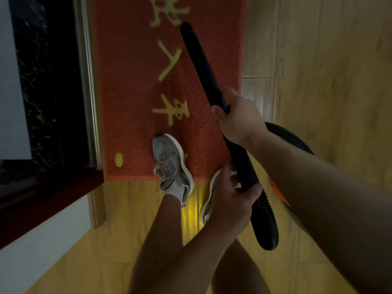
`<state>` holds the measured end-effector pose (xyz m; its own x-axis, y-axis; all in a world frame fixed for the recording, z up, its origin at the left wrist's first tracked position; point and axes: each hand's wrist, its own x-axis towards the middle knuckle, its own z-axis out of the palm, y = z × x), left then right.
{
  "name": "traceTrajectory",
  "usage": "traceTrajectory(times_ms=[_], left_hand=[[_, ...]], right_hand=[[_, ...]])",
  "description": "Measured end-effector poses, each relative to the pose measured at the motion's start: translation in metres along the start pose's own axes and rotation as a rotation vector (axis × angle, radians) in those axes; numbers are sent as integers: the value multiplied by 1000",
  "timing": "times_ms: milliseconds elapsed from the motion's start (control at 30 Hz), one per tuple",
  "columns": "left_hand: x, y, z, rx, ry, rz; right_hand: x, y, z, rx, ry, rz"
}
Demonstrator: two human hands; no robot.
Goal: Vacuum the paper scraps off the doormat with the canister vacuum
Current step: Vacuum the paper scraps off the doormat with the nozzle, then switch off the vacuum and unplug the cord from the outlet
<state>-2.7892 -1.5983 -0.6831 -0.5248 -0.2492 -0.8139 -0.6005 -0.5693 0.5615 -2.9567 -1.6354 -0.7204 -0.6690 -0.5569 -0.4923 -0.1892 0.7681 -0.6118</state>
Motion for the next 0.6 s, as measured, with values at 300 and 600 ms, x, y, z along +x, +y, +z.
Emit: traceTrajectory(times_ms=[300, 600], left_hand=[[-13, -19, 9, -60, -13, 48], [-29, -61, 9, -29, -13, 118]], right_hand=[[-29, 3, -5, 54, -13, 4], [-88, 14, -3, 11, 29, 36]])
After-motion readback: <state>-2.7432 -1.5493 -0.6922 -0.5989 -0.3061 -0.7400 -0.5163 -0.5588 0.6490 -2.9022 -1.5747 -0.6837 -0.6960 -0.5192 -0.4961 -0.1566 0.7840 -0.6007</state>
